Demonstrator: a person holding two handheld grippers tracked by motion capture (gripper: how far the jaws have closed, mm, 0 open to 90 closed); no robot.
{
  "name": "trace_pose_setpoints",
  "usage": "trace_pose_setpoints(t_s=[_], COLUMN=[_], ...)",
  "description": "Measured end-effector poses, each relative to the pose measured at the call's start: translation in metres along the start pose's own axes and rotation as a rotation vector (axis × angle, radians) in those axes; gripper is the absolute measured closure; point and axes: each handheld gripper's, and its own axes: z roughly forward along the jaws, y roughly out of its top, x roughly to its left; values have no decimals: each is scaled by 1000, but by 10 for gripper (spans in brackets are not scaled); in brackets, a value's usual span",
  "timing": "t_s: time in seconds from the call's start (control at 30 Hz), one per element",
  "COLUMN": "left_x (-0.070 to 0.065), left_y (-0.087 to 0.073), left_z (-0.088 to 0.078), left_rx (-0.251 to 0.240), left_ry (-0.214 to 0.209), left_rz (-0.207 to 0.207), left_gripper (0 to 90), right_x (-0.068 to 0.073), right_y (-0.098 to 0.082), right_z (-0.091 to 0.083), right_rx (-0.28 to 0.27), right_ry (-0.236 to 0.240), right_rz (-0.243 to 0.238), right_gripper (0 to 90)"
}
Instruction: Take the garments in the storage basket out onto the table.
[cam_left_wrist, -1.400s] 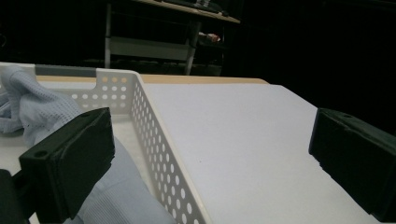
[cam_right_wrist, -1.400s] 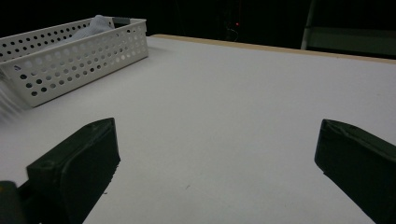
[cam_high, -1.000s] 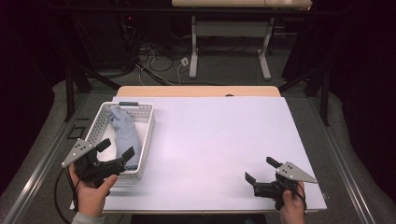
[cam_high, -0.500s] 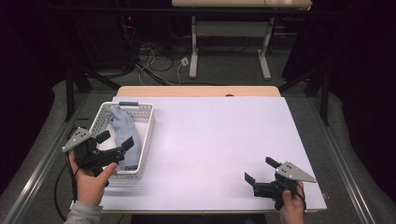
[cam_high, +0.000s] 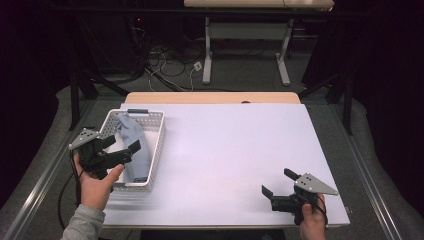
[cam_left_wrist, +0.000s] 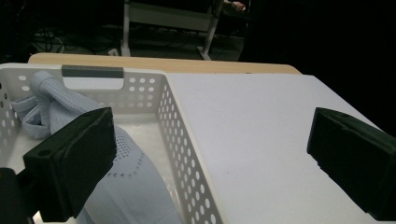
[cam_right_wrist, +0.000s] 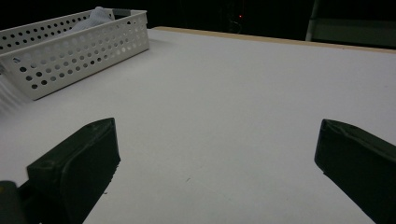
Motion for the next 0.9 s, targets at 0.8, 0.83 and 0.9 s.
trace_pose_setpoints(t_s=[0.8,0.83,0.9], left_x=[11,11,11], left_y=[19,19,19], left_z=[24,25,29], left_rx=[120,130,145], left_ry=[100,103,109], left_rz=[-53,-54,-62], left_gripper=[15,16,16], right_x=[-1,-1,-1], right_y=[-1,-1,-1], right_z=[1,1,1], right_rx=[15,12,15], right_ry=[0,-1,3], right_rz=[-1,-4,-1], right_gripper=[0,0,0])
